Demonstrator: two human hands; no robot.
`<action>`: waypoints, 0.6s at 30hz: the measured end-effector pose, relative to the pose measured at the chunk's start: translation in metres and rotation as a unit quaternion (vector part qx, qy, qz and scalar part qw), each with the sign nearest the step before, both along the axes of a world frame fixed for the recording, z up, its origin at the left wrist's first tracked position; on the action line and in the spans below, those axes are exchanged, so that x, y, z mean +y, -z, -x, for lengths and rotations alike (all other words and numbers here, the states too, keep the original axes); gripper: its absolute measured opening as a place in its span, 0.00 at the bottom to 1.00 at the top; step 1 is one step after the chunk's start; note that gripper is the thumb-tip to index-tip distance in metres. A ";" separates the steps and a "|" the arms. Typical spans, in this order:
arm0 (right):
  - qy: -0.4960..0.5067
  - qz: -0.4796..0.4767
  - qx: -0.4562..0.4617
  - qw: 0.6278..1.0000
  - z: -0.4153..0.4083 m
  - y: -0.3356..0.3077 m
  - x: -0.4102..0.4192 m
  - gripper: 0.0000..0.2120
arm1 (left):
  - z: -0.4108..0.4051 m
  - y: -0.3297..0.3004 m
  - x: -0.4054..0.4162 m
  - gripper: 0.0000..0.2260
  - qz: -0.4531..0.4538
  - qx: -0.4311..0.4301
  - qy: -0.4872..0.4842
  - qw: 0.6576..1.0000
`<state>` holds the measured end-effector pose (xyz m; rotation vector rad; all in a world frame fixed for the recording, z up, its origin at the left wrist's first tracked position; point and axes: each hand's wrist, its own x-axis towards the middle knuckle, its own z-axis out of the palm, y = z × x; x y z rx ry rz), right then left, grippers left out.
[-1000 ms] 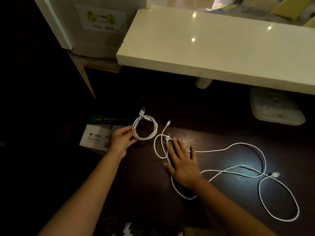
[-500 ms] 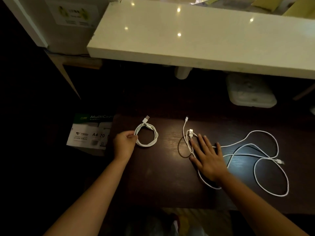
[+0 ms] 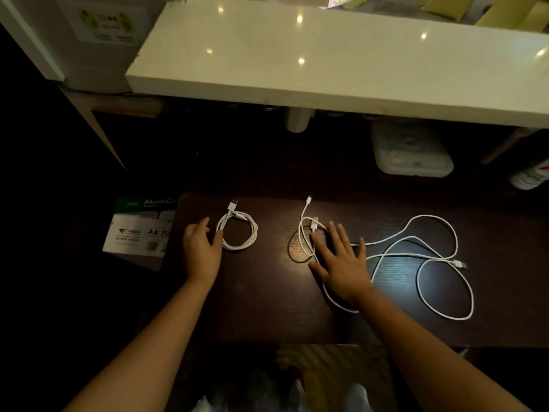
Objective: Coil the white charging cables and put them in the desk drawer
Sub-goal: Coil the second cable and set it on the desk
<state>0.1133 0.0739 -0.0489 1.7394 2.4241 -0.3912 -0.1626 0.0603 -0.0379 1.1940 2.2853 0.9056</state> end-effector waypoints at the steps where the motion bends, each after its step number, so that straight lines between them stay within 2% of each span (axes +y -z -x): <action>1: 0.003 -0.029 0.024 0.999 0.002 -0.003 -0.001 0.31 | -0.004 -0.004 -0.002 0.20 -0.016 -0.010 -0.012 1.000; 4: -0.027 -0.146 0.081 0.986 0.013 -0.014 -0.004 0.13 | -0.023 -0.019 -0.011 0.17 -0.060 -0.046 0.006 0.997; 6: -0.019 -0.155 0.096 0.983 0.020 -0.019 -0.005 0.06 | -0.039 -0.030 -0.020 0.14 -0.046 -0.100 0.040 0.993; 9: 0.009 -0.142 0.162 0.977 0.026 -0.034 -0.002 0.05 | -0.057 -0.044 -0.035 0.11 0.006 -0.275 -0.001 0.962; 11: 0.053 -0.120 0.269 0.954 0.031 -0.054 -0.002 0.06 | -0.062 -0.053 -0.043 0.12 0.037 -0.385 -0.035 0.922; 13: 0.087 -0.064 0.377 0.920 0.040 -0.083 -0.006 0.08 | -0.062 -0.067 -0.043 0.13 0.045 -0.440 -0.030 0.897; 14: 0.086 -0.038 0.412 0.906 0.045 -0.098 -0.008 0.10 | -0.061 -0.076 -0.041 0.14 0.032 -0.443 -0.011 0.896; 15: 0.074 -0.014 0.432 0.899 0.049 -0.112 -0.010 0.12 | -0.061 -0.086 -0.038 0.15 0.010 -0.414 0.024 0.910; 17: 0.043 0.049 0.451 0.890 0.053 -0.139 -0.012 0.13 | -0.060 -0.107 -0.029 0.20 -0.036 -0.283 0.149 0.947; 18: 0.032 0.090 0.470 0.878 0.054 -0.151 -0.012 0.13 | -0.062 -0.118 -0.024 0.20 -0.056 -0.233 0.216 0.946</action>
